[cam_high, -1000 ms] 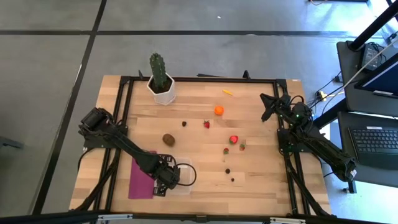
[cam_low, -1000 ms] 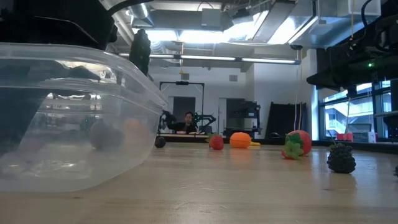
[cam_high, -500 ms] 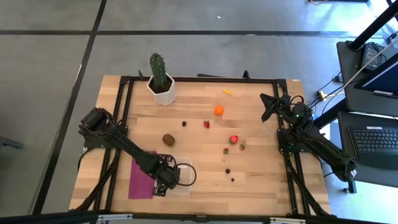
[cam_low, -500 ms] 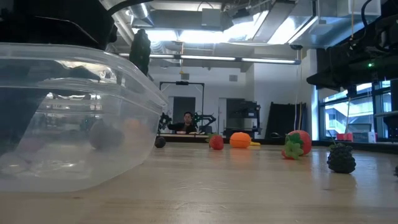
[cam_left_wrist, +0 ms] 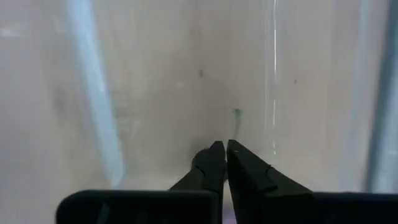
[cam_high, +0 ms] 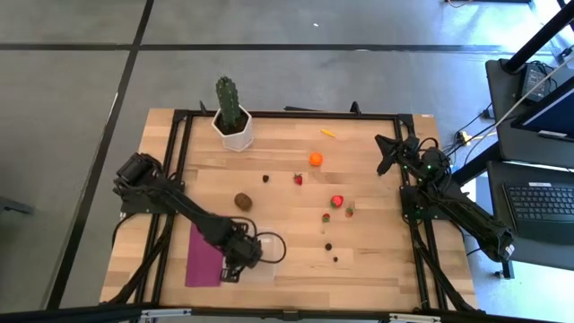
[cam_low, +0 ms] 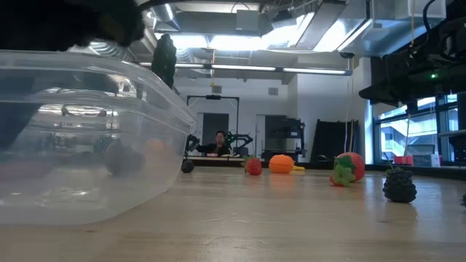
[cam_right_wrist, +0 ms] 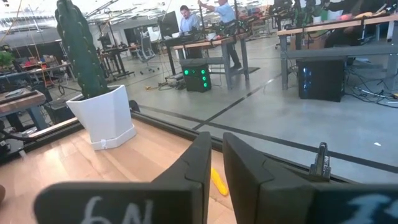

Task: Pick and placing Produce into tupperware
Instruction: Put the cherry into the transparent bin, then put the kiwi into the transparent bin

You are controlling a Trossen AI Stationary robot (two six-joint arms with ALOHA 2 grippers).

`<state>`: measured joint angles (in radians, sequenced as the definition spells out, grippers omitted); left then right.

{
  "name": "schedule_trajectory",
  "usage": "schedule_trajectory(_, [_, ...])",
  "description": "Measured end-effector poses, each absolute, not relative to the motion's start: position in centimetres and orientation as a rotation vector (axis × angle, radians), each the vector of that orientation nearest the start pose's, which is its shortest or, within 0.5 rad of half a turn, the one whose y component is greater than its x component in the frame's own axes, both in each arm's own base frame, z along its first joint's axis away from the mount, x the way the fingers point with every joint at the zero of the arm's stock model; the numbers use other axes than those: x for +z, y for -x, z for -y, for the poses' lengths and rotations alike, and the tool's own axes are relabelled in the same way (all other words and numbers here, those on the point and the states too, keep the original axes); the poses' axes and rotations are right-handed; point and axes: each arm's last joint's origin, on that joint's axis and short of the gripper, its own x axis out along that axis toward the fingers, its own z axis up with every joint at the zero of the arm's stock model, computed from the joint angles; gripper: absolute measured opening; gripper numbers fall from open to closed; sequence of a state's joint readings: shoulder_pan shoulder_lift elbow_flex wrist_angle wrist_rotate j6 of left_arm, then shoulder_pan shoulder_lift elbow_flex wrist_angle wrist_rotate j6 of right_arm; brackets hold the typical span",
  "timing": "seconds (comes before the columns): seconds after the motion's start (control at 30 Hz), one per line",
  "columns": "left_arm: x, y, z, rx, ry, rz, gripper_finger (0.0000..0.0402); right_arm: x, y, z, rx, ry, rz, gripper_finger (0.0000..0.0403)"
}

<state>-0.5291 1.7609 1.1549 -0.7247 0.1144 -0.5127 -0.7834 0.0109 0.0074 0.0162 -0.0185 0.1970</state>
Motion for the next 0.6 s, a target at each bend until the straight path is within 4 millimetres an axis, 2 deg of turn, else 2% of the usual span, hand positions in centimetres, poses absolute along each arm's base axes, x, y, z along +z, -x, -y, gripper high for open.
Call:
schedule_trajectory(0.13, [21.2, -28.7, 15.4, -0.163, 0.117, -1.365, 0.0001, 16.7, -7.0, 6.9, -0.761, -0.182, 0.087, 0.0046])
schedule_trajectory(0.5, [32.6, -29.0, 10.3, -0.11, -0.029, -1.043, 0.0023, 16.7, -7.0, 6.9, -0.762, -0.16, 0.078, 0.0046])
schedule_trajectory(0.6, [34.7, -28.8, 8.9, -0.048, -0.053, -0.96, 0.0035, 16.7, -7.0, 6.9, -0.762, -0.16, 0.078, 0.0046])
